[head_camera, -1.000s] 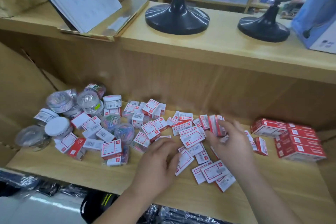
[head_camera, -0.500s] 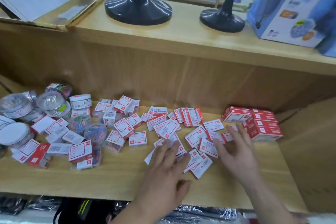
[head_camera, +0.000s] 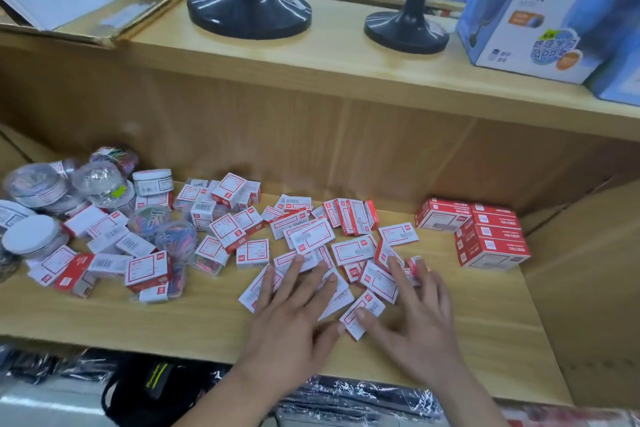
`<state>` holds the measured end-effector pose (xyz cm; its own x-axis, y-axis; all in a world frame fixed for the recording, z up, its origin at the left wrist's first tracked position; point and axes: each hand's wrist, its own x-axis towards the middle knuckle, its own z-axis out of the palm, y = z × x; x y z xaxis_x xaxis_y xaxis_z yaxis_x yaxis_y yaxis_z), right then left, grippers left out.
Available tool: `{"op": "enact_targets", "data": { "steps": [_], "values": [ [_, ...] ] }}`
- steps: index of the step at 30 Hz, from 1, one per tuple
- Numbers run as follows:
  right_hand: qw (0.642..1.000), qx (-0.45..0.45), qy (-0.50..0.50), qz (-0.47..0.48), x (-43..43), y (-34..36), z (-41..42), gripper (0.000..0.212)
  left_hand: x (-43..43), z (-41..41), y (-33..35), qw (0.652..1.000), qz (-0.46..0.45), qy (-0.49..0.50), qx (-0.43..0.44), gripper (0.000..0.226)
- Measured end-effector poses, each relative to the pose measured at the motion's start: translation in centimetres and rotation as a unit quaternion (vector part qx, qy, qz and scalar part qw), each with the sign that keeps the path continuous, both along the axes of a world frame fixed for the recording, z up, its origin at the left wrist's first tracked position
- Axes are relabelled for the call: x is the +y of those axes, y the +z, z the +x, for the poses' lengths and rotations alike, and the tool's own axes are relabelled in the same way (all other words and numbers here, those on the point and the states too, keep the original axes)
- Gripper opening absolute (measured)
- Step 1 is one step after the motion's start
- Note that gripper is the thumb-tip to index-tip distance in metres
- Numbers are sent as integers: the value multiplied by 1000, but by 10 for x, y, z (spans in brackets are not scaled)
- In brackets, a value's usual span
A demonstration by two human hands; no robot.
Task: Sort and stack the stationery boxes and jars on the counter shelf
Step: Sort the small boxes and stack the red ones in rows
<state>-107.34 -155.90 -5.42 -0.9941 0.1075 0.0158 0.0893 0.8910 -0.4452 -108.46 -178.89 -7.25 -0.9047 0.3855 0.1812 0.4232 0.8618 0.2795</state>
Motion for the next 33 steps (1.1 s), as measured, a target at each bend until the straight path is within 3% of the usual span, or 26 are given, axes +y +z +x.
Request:
{"op": "enact_targets", "data": {
  "steps": [3,6,11,14,16,20,23,28,33],
  "values": [
    [999,-13,20,41,-6,2,9,114,-2,2,0,1000,-10,-2,-8,70],
    [999,10,6,45,-10,1,12,112,-6,-1,1,1000,-3,-6,-12,70],
    [999,9,-20,38,-18,-1,15,111,-15,1,7,991,129,-12,26,49],
    [999,-5,-23,41,-26,-2,20,114,-32,11,9,987,154,21,38,54],
    [999,39,-26,19,-28,-4,24,115,-45,21,4,986,161,38,35,62],
    [987,156,17,-30,-31,-7,28,92,-64,38,-15,982,162,95,25,62],
    [978,190,85,-23,-40,2,20,67,-69,42,-18,978,176,106,17,61],
    [977,159,139,-26,-91,19,-7,41,-77,37,-17,985,148,93,-6,66],
    [975,115,192,0,-130,33,-39,41,-87,27,-4,986,151,60,-30,66]
  ]
}}
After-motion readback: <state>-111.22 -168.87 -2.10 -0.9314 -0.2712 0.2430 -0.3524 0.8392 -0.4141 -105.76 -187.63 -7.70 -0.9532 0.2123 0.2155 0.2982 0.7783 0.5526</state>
